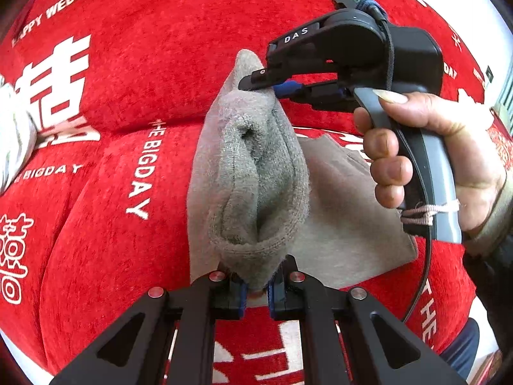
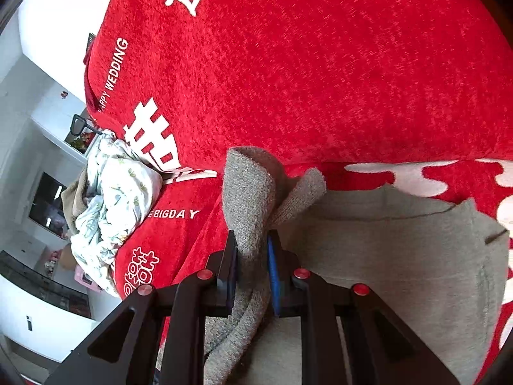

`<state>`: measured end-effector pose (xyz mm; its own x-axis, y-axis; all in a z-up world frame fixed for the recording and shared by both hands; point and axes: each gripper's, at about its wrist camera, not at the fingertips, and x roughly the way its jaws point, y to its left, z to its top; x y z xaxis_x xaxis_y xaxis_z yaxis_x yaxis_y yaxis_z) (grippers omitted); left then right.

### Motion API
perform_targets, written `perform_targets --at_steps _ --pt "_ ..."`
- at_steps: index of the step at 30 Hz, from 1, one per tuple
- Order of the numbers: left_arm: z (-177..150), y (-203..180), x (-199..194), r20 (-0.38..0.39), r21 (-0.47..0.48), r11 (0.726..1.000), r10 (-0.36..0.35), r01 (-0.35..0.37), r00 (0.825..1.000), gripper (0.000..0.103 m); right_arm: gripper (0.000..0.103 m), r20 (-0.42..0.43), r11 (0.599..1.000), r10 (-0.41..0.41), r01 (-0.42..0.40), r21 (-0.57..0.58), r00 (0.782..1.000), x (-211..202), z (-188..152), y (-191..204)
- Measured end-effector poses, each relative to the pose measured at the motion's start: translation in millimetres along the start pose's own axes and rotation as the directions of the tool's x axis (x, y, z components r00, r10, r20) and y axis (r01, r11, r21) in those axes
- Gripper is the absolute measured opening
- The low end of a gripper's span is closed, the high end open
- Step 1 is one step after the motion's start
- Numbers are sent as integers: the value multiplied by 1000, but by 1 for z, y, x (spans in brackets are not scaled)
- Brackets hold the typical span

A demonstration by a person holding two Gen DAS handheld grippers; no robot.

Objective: Fold small clothes
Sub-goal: 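Lift and fold the held sweatshirt edges with both grippers toward each other, then hold the folded grey sweatshirt with both grippers and lower it onto the cushion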

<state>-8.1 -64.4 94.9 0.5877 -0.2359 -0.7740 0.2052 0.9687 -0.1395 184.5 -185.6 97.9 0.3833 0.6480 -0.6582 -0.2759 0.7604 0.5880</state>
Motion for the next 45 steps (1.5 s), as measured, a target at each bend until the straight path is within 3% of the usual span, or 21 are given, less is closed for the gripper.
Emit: perform_targets --at_steps 21,45 --pt "8 -81 24 -48 150 989 17 -9 999 10 18 39 999 28 -30 32 999 -55 -3 -68" --pt "17 -160 51 -83 288 957 -3 27 997 10 18 111 994 48 -59 91 993 -105 -11 -140"
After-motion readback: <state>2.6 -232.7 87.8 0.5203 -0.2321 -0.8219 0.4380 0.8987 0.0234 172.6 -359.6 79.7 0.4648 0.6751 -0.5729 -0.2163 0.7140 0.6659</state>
